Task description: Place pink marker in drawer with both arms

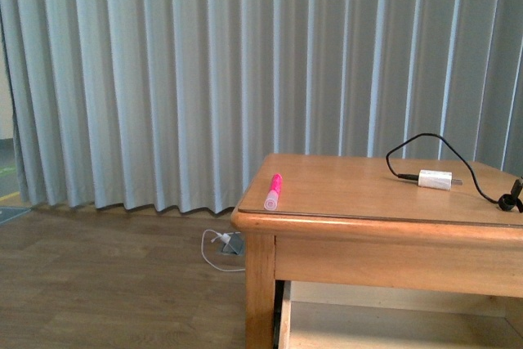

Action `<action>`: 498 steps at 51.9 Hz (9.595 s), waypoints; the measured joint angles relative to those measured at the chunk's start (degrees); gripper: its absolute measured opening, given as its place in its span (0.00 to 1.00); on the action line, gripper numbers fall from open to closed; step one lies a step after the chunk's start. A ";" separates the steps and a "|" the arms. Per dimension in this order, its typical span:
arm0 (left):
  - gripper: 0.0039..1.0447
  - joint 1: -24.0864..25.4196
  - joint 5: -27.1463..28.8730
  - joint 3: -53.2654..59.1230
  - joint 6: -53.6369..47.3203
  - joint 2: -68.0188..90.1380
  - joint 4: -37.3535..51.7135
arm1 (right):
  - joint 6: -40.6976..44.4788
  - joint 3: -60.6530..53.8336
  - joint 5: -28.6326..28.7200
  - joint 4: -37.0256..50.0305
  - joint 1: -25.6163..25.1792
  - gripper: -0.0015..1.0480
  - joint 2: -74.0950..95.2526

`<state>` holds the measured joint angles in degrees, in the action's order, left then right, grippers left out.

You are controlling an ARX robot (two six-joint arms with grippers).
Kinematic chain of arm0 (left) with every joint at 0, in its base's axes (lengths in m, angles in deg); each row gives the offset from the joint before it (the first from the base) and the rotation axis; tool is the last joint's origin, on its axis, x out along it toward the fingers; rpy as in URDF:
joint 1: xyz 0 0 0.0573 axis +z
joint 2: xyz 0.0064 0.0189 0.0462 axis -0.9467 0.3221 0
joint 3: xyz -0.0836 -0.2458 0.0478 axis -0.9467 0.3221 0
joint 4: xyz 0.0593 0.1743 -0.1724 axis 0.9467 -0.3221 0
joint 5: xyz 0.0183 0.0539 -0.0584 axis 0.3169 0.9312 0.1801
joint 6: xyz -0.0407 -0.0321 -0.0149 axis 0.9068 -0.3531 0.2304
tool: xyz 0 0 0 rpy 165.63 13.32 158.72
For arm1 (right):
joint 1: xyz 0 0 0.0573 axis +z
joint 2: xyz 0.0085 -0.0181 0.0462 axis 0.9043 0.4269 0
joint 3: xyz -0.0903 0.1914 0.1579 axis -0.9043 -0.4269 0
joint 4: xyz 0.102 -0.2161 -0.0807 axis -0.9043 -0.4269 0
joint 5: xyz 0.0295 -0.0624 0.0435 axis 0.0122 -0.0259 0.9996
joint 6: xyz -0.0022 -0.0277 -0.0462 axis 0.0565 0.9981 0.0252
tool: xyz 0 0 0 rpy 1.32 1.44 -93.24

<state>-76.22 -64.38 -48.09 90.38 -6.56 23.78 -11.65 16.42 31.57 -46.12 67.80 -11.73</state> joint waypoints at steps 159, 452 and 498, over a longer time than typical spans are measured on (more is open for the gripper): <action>0.13 -20.68 -25.16 -85.48 -19.65 105.63 5.95 | -0.02 0.00 0.00 0.00 0.00 0.92 0.00; 0.95 4.85 -12.07 0.28 -3.82 -3.65 -1.27 | 11.98 14.97 -8.66 22.88 4.46 0.92 65.64; 0.95 4.85 -12.07 0.28 -3.82 -3.65 -1.27 | 5.53 30.38 -13.05 60.65 4.92 0.92 93.66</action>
<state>-71.37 -76.44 -47.80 86.55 -10.21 22.52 -6.12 46.80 18.52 14.53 72.72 81.93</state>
